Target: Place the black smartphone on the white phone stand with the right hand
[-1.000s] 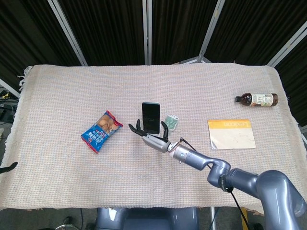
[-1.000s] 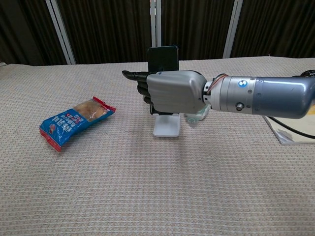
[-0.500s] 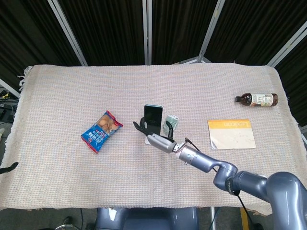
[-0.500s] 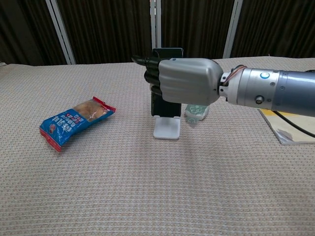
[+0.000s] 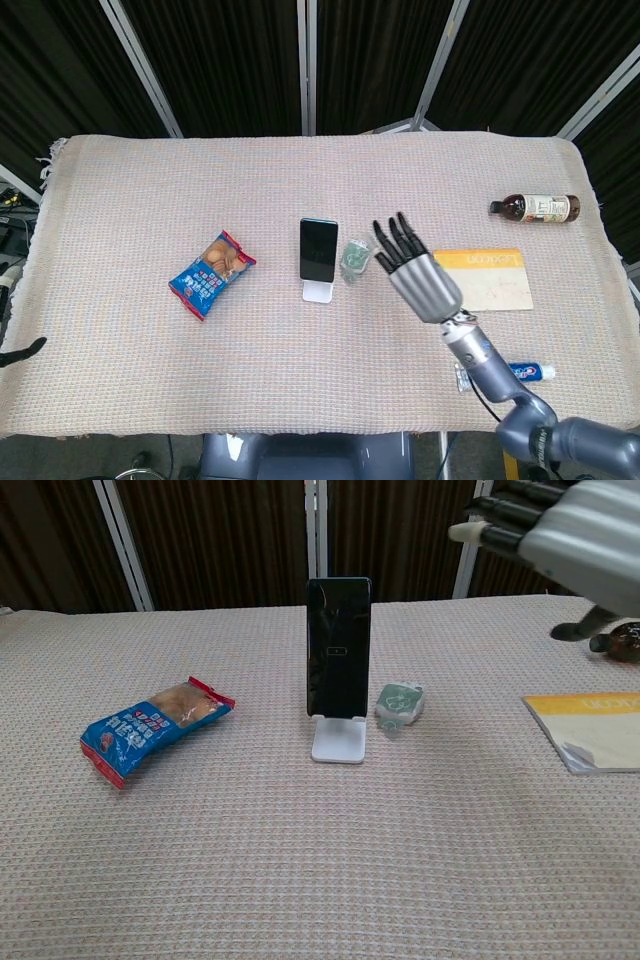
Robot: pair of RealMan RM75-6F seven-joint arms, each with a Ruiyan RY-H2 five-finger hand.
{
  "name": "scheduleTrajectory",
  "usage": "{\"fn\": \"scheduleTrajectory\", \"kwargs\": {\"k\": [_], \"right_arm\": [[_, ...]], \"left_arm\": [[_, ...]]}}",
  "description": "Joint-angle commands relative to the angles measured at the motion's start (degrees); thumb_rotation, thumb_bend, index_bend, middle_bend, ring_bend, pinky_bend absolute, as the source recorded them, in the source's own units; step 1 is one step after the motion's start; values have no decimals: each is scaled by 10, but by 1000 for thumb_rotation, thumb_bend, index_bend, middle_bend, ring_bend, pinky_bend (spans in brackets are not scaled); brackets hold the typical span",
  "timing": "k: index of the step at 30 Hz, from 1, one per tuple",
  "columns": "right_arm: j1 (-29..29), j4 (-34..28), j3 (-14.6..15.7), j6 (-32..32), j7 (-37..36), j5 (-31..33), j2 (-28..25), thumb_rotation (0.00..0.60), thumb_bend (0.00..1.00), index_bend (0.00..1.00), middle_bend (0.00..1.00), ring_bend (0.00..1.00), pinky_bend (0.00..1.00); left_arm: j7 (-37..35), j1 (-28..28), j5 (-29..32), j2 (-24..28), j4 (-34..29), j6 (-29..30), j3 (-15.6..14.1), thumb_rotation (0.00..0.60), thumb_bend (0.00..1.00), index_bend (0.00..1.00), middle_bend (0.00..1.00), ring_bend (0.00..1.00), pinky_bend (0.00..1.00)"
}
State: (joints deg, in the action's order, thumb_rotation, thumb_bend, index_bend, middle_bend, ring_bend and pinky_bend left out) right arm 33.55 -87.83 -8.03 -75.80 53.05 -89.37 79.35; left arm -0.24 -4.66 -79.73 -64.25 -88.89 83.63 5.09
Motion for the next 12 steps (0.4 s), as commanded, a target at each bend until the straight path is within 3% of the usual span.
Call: {"fn": "scheduleTrajectory", "kwargs": {"k": [1,8,12], "right_arm": [[-104,-97,21,-53,-149,91,-88,600,0,0,0,0,0],[-178,-109,64,-93,-310,80,-126,600,0,0,0,0,0],[-207,-60,80,-130,-350,46,-110,600,0,0,0,0,0]], "left_arm": [[-6,4,-27,-3,-2,18,-9,600,0,0,0,0,0],[-7,9,-70,-4,-11,44,-22,600,0,0,0,0,0],[-12,12,-83,-2,-15,49,-29,600,0,0,0,0,0]]}}
